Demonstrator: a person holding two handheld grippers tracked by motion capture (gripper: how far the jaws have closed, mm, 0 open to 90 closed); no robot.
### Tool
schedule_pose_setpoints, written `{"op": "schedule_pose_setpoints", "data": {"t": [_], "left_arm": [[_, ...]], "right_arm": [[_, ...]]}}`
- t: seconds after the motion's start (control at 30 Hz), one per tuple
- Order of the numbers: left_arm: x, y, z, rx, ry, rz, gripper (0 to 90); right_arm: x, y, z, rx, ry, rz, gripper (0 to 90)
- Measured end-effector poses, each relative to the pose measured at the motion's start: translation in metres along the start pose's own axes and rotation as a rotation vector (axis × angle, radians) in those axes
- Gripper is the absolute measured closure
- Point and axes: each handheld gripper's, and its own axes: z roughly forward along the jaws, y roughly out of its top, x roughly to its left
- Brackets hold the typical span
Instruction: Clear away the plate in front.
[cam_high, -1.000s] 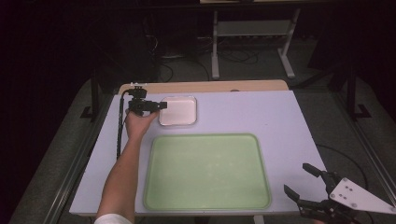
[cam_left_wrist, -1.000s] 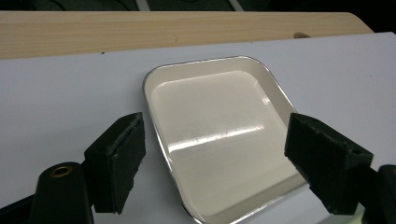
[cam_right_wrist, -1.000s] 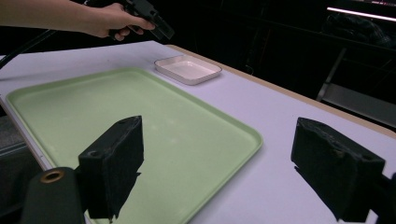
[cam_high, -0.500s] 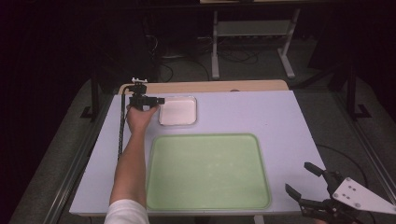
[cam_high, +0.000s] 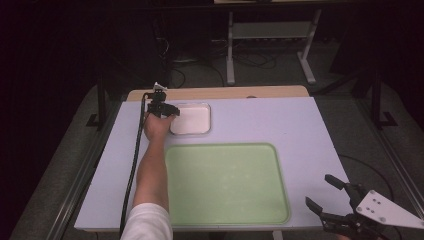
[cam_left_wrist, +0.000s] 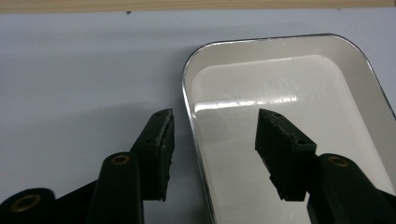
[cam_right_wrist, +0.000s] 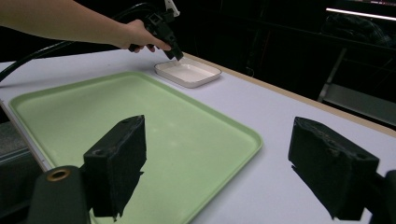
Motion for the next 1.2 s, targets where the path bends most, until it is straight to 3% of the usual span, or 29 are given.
{"op": "schedule_pose_setpoints", "data": {"t": [0.17, 0.33, 0.47, 0.63, 0.83, 1.03, 1.13, 1.2], "left_arm": [[0.003, -0.001, 0.003, 0.034, -0.024, -0.037, 56.3], [0.004, -0.002, 0.005, 0.063, -0.013, -0.042, 63.7], [0.007, -0.003, 0.006, 0.087, -0.031, -0.055, 70.6], [0.008, -0.004, 0.009, 0.125, -0.040, -0.065, 72.6], [0.009, -0.004, 0.008, 0.147, -0.036, -0.065, 80.0], [0.011, -0.005, 0.008, 0.157, -0.047, -0.067, 81.1], [0.011, -0.005, 0.007, 0.157, -0.046, -0.077, 83.9], [0.014, -0.005, 0.007, 0.155, -0.060, -0.113, 84.7]], "right_arm": [[0.000, 0.000, -0.001, -0.006, 0.002, 0.007, 18.1], [0.001, -0.001, -0.001, -0.008, 0.005, 0.011, 18.4], [0.002, 0.000, -0.001, -0.011, 0.007, 0.005, 18.9], [0.000, 0.000, -0.002, -0.013, 0.013, 0.003, 20.3], [0.001, 0.000, -0.003, -0.014, 0.018, 0.000, 21.6], [0.002, 0.001, -0.003, -0.017, 0.030, 0.002, 23.9], [0.002, 0.001, -0.003, -0.021, 0.037, 0.007, 24.9], [0.002, 0.001, -0.003, -0.020, 0.038, 0.008, 25.1]]}}
